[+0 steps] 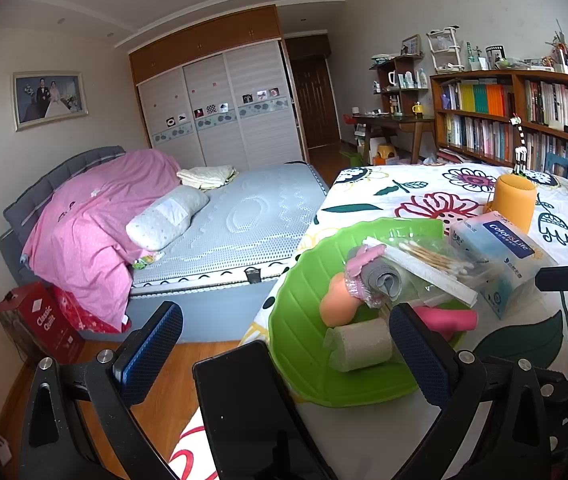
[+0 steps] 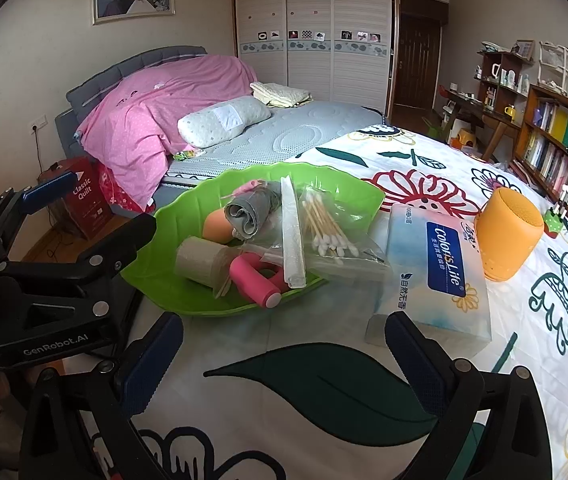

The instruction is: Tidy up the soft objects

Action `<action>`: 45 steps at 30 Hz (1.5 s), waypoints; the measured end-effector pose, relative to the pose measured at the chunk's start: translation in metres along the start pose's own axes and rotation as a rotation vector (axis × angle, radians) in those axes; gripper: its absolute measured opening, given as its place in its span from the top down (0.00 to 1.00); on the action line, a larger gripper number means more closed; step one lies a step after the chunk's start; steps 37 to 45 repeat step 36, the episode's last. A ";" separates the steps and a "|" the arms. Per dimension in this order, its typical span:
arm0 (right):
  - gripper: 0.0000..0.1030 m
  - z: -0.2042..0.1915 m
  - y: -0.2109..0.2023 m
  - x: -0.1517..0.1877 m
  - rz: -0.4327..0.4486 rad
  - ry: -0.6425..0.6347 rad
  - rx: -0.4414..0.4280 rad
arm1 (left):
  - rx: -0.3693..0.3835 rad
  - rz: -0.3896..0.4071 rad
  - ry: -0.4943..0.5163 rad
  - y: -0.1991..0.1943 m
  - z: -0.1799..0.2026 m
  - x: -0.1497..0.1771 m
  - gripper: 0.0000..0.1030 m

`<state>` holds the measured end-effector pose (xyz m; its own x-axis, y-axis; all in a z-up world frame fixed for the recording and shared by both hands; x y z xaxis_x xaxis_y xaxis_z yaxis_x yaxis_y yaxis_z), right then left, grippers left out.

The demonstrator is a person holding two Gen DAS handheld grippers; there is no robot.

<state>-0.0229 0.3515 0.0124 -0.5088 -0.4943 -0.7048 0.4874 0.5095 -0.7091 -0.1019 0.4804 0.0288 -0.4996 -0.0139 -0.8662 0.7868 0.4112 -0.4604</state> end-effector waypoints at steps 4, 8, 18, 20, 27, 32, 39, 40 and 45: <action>0.00 -0.002 -0.001 -0.001 0.003 -0.009 0.010 | 0.000 -0.001 0.001 0.000 0.000 0.000 0.00; 0.00 -0.004 -0.001 -0.001 0.004 -0.016 0.016 | 0.001 0.000 0.000 0.000 0.000 0.000 0.00; 0.00 -0.004 0.002 -0.003 -0.001 -0.020 0.022 | 0.002 -0.004 -0.001 0.000 -0.001 0.000 0.00; 0.00 -0.003 0.003 -0.003 -0.001 -0.023 0.024 | 0.002 -0.004 -0.002 0.000 -0.001 0.000 0.00; 0.00 -0.004 0.003 -0.006 0.016 -0.024 0.034 | -0.003 -0.007 -0.009 0.000 -0.004 0.004 0.00; 0.00 -0.001 0.002 -0.005 0.033 -0.017 0.054 | -0.002 -0.008 -0.008 0.000 -0.005 0.005 0.00; 0.00 -0.001 0.002 -0.006 0.034 -0.020 0.056 | -0.002 -0.008 -0.009 0.000 -0.005 0.004 0.00; 0.00 -0.001 0.002 -0.006 0.034 -0.020 0.056 | -0.002 -0.008 -0.009 0.000 -0.005 0.004 0.00; 0.00 -0.001 0.002 -0.006 0.034 -0.020 0.056 | -0.002 -0.008 -0.009 0.000 -0.005 0.004 0.00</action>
Point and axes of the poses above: each gripper's, at about its wrist camera, not at the fingertips, and y roughly the way its jaws point, z to its right, x to its underside, the point moved 6 cm from there along y, roughly the way its jaws point, and after that the axes turned 2 degrees about -z, right-handed, at the moved point
